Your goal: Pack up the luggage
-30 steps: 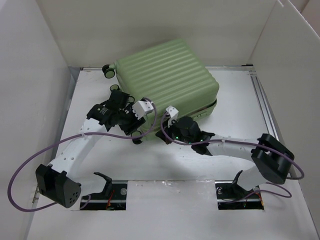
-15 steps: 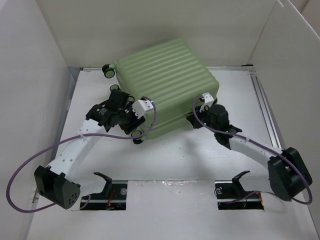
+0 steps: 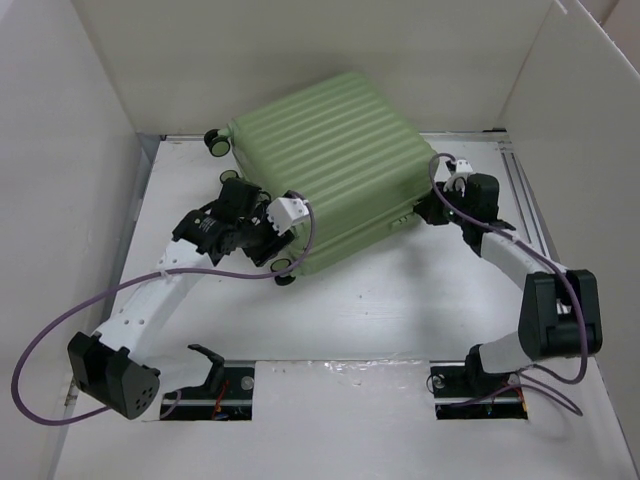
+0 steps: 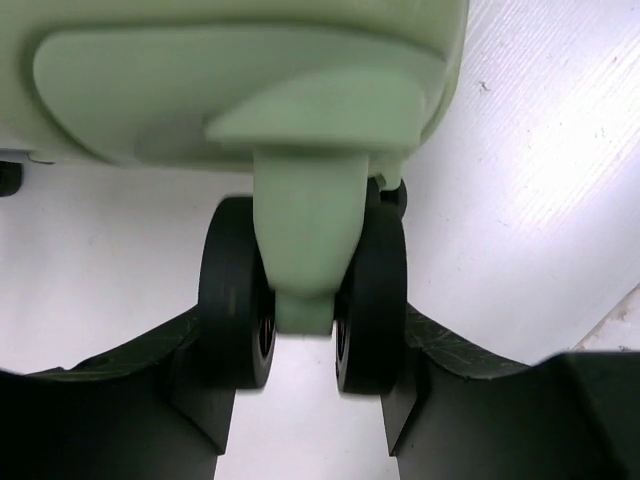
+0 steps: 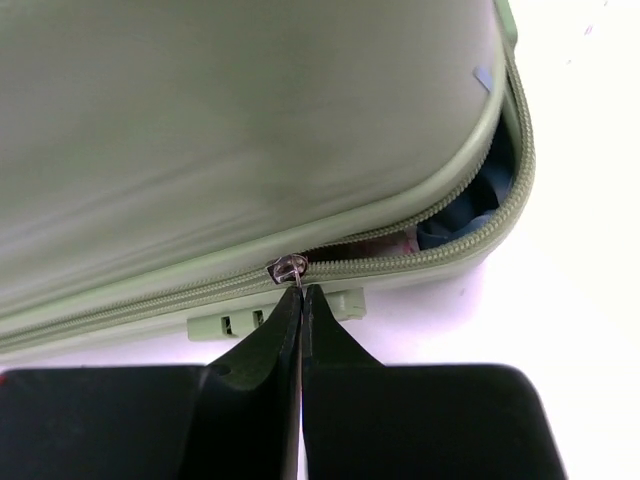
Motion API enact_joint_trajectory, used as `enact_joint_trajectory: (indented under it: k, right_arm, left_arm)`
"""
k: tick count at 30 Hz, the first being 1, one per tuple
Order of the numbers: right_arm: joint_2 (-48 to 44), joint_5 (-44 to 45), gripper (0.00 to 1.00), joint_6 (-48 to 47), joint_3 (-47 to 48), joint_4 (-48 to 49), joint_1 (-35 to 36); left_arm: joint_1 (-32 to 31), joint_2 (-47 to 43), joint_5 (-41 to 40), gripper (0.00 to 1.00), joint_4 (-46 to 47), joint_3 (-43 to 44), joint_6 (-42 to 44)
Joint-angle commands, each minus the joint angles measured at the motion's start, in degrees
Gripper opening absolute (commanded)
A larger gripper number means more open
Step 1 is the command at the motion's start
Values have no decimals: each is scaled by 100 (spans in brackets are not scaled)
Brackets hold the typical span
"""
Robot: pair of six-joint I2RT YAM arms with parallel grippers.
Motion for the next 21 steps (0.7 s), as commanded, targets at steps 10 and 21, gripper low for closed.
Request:
enact_joint_trajectory:
  k: [10,21]
  right_arm:
    - [902,1148,0,-780,1109,346,-1427]
    - [1077,2820,0,-1395,1811,-749,-1348]
  left_arm:
    - [231,-381,-966,0,79,223,-80]
    - [231,-20,-658,0,132,390,-80]
